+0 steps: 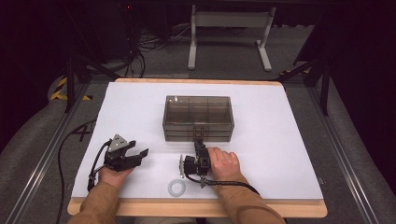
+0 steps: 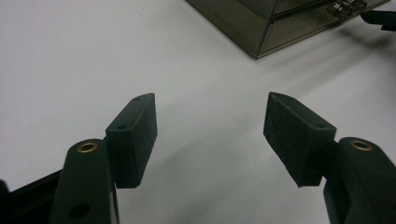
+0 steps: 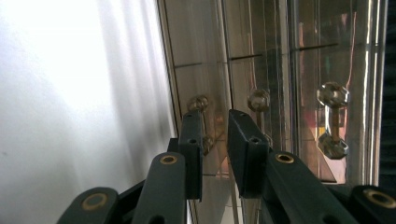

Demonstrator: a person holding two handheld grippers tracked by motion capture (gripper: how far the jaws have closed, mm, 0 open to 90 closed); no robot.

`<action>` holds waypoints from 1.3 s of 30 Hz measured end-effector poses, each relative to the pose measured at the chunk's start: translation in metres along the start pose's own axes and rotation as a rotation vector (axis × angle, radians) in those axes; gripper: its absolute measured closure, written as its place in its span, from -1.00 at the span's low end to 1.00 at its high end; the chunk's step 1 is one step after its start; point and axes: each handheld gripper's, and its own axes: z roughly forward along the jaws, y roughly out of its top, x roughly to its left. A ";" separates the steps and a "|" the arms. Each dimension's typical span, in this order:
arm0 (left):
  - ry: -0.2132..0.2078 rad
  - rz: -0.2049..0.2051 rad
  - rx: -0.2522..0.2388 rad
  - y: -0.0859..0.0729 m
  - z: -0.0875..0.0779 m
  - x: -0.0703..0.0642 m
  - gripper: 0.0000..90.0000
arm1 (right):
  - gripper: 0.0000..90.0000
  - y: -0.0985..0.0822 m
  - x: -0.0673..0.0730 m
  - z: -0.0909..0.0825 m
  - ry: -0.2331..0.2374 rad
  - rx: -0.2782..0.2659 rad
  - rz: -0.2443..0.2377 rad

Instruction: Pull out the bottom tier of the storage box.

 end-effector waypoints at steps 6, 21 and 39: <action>0.002 -0.001 -0.003 0.000 0.001 0.000 -0.21 | 0.69 0.002 0.004 0.002 -0.007 0.009 -0.007; 0.002 0.001 -0.004 0.000 0.001 0.000 -0.21 | 0.68 0.005 0.014 0.012 -0.044 0.028 -0.055; -0.005 0.005 0.002 0.000 0.001 0.000 -0.21 | 0.75 0.005 0.019 0.015 -0.075 0.046 -0.066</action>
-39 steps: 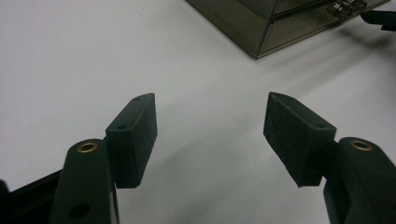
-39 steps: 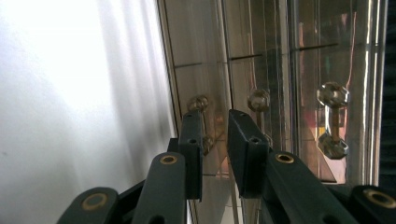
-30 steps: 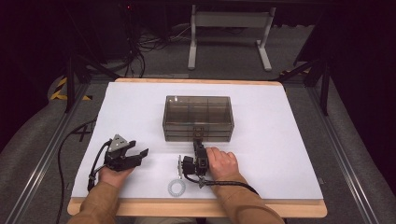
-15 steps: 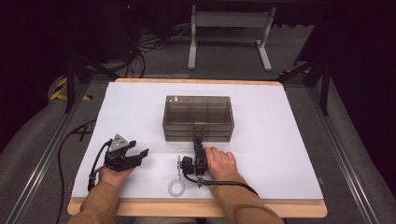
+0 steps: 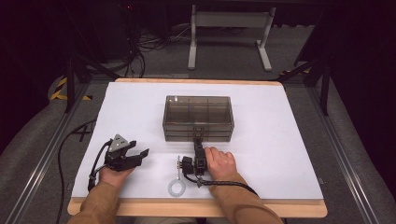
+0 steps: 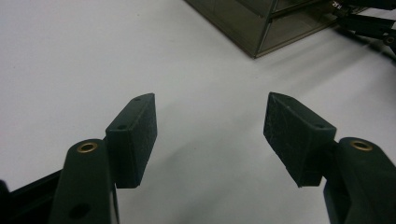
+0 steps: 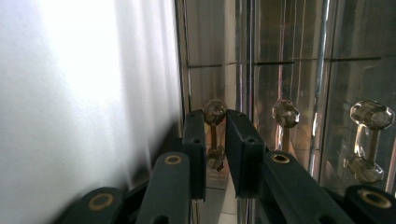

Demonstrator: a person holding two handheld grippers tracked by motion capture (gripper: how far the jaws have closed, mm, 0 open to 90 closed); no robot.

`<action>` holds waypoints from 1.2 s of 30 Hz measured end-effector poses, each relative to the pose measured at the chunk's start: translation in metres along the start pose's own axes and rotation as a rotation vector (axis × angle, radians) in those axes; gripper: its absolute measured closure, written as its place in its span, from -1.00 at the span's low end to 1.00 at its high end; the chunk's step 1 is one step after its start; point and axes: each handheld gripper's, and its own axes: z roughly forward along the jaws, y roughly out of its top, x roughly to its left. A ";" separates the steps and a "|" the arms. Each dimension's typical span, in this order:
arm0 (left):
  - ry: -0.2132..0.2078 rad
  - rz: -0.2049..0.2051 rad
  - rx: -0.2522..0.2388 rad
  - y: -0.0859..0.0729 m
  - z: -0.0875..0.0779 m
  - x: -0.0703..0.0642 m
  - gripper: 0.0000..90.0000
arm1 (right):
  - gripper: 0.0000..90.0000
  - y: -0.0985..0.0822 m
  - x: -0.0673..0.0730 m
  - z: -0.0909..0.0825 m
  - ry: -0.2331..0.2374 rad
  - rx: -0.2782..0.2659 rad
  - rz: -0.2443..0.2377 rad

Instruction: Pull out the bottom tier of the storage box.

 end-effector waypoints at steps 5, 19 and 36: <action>0.000 0.001 0.001 0.000 0.000 0.000 -0.21 | 0.77 0.000 0.000 0.000 -0.001 0.001 -0.001; 0.001 -0.003 -0.006 0.000 0.000 0.000 -0.21 | 0.78 -0.001 0.001 -0.007 -0.001 -0.005 -0.001; 0.001 -0.001 -0.003 0.000 0.000 0.000 -0.21 | 0.77 0.000 0.002 -0.017 0.018 -0.008 0.013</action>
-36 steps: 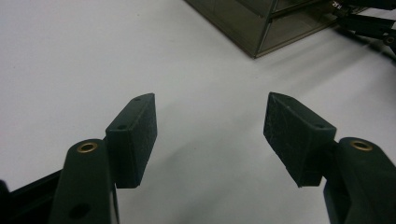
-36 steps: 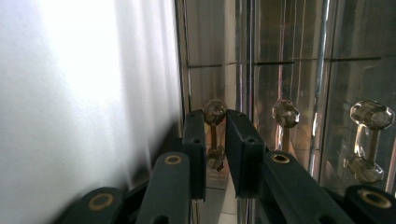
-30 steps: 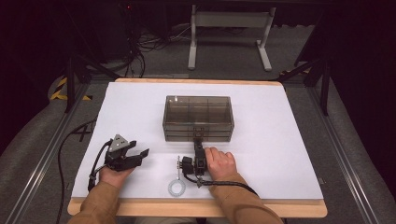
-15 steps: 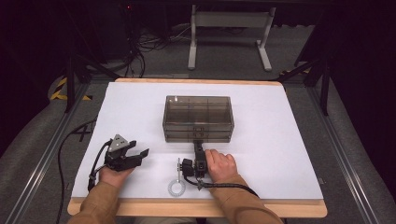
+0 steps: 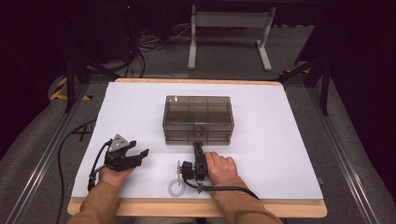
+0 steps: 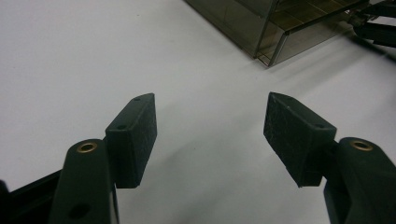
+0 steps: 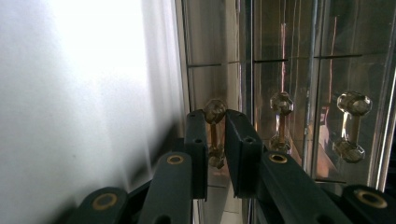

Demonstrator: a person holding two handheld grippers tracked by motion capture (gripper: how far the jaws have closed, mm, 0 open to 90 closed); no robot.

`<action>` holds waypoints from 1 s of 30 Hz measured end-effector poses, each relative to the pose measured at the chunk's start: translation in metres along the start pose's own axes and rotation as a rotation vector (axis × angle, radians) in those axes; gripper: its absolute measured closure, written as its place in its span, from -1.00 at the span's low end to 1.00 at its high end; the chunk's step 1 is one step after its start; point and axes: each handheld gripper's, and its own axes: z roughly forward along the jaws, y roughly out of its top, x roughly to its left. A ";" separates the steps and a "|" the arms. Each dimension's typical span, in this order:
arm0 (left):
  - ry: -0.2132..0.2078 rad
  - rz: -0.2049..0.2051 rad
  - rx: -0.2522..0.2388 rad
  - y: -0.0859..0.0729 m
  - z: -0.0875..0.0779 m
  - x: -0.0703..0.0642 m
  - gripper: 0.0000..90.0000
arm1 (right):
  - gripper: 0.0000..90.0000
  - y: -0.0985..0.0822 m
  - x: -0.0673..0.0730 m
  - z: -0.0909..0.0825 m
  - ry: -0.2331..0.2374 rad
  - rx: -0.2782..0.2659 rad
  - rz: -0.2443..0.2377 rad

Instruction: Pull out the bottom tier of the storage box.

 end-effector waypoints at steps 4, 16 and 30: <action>-0.001 0.002 0.004 0.000 0.000 0.000 -0.21 | 0.77 0.000 0.000 0.000 0.005 -0.002 0.007; 0.000 0.001 0.001 0.000 0.000 0.000 -0.21 | 0.77 -0.001 0.000 -0.006 0.020 -0.001 0.009; -0.001 0.000 0.001 0.000 0.000 0.000 -0.21 | 0.51 -0.007 -0.011 -0.010 0.063 -0.037 0.054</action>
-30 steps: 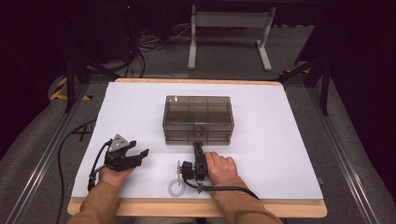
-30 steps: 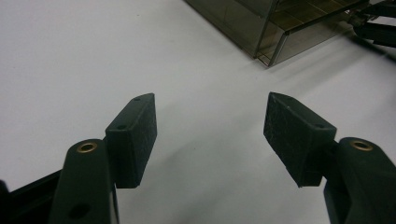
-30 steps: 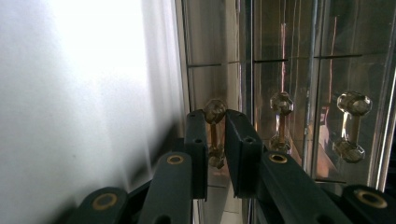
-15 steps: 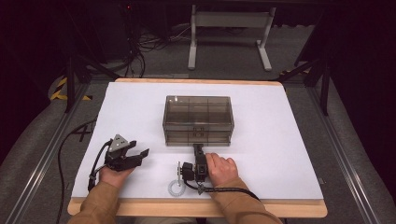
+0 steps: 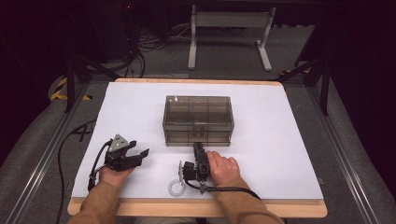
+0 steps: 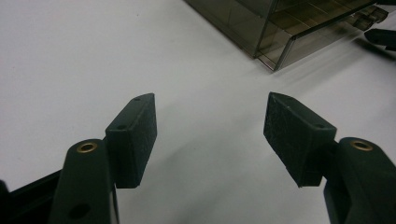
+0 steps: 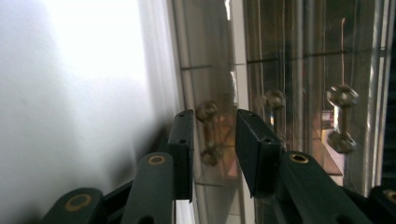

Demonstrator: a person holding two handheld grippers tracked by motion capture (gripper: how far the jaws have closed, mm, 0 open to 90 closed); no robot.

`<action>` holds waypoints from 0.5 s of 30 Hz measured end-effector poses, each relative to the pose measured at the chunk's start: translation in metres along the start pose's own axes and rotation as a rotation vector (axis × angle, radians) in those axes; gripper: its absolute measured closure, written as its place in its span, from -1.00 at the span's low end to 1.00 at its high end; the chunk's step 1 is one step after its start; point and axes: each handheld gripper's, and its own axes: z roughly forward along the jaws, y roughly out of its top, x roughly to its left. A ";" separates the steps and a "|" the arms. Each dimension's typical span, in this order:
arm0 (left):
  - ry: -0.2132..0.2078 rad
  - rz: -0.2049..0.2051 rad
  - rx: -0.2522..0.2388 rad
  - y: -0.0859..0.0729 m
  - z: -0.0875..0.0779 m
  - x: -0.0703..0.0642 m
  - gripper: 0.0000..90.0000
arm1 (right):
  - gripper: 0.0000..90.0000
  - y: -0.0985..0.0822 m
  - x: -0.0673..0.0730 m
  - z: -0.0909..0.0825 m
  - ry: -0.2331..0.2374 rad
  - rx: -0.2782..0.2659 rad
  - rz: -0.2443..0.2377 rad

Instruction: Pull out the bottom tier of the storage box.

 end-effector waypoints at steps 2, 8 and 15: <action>0.003 0.001 0.000 0.000 0.000 0.000 -0.21 | 0.51 -0.004 -0.008 -0.002 0.021 -0.012 0.010; 0.006 -0.001 0.005 0.001 0.001 0.000 -0.21 | 0.49 -0.010 -0.020 -0.008 0.063 -0.034 0.064; 0.004 0.000 0.011 0.001 0.001 0.000 -0.21 | 0.49 -0.016 -0.035 -0.017 0.095 -0.048 0.102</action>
